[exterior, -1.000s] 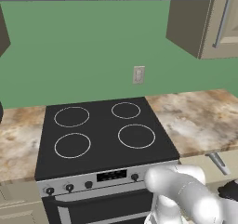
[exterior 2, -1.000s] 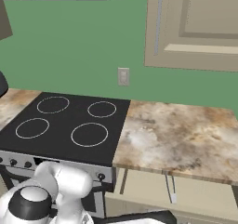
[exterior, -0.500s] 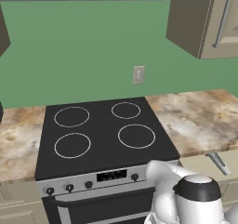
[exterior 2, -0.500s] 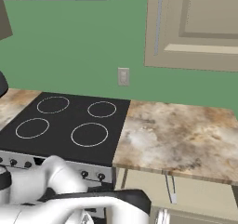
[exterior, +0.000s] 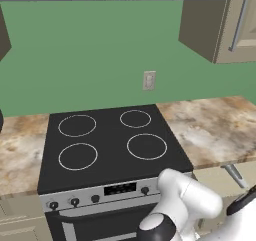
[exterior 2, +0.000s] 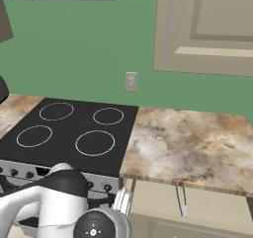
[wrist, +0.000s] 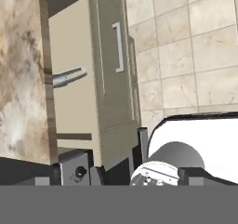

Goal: Take the tongs from the drawer on the right and place them on the dining counter next to the tray containing the kebab skewer.

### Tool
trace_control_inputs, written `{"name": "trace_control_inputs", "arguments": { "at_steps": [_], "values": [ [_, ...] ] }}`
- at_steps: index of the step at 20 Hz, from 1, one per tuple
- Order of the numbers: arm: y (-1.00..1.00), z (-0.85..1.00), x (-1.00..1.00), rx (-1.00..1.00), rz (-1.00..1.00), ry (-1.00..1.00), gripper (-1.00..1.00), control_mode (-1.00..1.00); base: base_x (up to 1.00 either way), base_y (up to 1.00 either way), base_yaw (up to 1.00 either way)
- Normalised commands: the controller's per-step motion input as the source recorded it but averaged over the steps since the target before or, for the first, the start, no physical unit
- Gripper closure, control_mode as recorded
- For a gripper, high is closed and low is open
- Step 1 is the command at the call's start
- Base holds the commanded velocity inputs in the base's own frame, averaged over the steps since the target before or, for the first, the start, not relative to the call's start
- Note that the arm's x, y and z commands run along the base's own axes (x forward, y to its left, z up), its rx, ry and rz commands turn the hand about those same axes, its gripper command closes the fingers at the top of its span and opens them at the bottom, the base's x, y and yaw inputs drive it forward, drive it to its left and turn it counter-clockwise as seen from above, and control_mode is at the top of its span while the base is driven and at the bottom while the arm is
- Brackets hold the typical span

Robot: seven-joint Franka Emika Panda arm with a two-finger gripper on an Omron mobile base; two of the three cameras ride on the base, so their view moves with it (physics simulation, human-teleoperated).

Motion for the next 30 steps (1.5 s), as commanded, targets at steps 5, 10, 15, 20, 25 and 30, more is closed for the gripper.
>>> {"name": "trace_control_inputs", "arguments": {
  "at_steps": [5, 10, 15, 20, 25, 30],
  "values": [
    [0.73, 1.0, 0.0, 0.0, 0.0, 0.01, -1.0, -1.0, 0.0, 0.0, 0.0],
    [0.27, 0.82, 0.03, 0.0, -0.09, 0.25, -1.0, -1.0, 0.0, 0.0, 0.0],
    [-0.1, 0.0, 0.0, 0.05, 0.0, 0.0, -1.0, -1.0, 0.0, 0.0, 0.0],
    [-0.61, 0.0, 0.0, 0.12, 0.07, 0.0, -1.0, -1.0, 0.0, 0.0, 0.0],
    [-0.44, 0.0, 0.16, 0.1, 0.08, 0.03, -1.0, -1.0, 0.0, 0.0, 0.0],
    [-0.26, 0.0, 0.39, 0.07, 0.03, 0.2, -1.0, -1.0, 0.0, 0.0, 0.0]
  ]
}}
